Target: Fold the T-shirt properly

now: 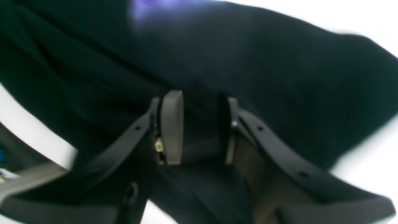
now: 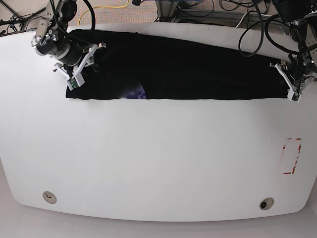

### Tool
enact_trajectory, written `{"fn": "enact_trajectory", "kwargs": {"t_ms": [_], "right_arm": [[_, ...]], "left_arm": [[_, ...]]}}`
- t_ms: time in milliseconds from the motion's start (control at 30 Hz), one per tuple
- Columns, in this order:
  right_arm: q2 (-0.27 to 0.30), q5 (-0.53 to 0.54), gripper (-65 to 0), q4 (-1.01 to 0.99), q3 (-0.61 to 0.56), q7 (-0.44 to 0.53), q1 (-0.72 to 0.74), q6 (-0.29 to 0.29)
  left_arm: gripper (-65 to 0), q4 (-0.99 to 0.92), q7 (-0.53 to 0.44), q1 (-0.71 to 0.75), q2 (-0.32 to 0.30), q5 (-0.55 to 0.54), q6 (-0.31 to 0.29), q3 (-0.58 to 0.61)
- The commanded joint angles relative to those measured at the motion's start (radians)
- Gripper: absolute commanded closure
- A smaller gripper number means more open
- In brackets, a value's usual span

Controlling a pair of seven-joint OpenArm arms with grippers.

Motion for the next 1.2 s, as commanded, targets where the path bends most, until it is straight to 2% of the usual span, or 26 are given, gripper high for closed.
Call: {"fn": "enact_trajectory", "kwargs": {"t_ms": [0, 167, 333, 600, 700, 833, 967, 1167], "right_arm": [[0.036, 0.013, -17.9, 0.051, 0.047, -0.014, -0.039, 0.006], [0.068, 0.013, -17.9, 0.052, 0.109, -0.025, -0.079, 0.006], [0.071, 0.05, -17.8, 0.071, 0.145, -0.025, -0.102, 0.006], [0.065, 0.358, -17.8, 0.071, 0.147, -0.028, -0.079, 0.006], [0.034, 0.391, -17.8, 0.068, 0.113, -0.029, -0.033, 0.006], [0.008, 0.325, -17.8, 0.06, 0.049, -0.028, 0.003, 0.006], [-0.041, 0.182, -17.6, 0.034, -0.046, -0.02, 0.058, 0.006], [-0.08, -0.038, -17.4, 0.023, -0.14, 0.027, 0.118, 0.006]], "left_arm": [[-14.3, -0.037, 0.106, 0.027, 0.011, 0.077, -0.005, 0.011], [-14.3, -0.034, 0.106, 0.026, 0.011, 0.077, -0.005, 0.011], [-14.3, -0.037, 0.106, 0.027, 0.01, 0.077, -0.005, 0.011], [-14.3, -0.036, 0.107, 0.027, 0.01, 0.077, -0.005, 0.012], [-14.3, -0.03, 0.107, 0.027, 0.01, 0.077, -0.005, 0.015], [-14.3, -0.034, 0.107, 0.026, 0.01, 0.077, -0.005, 0.012], [-14.3, -0.031, 0.107, 0.026, 0.01, 0.077, -0.005, 0.012], [-14.0, -0.033, 0.107, 0.026, 0.01, 0.077, -0.005, 0.011]]}}
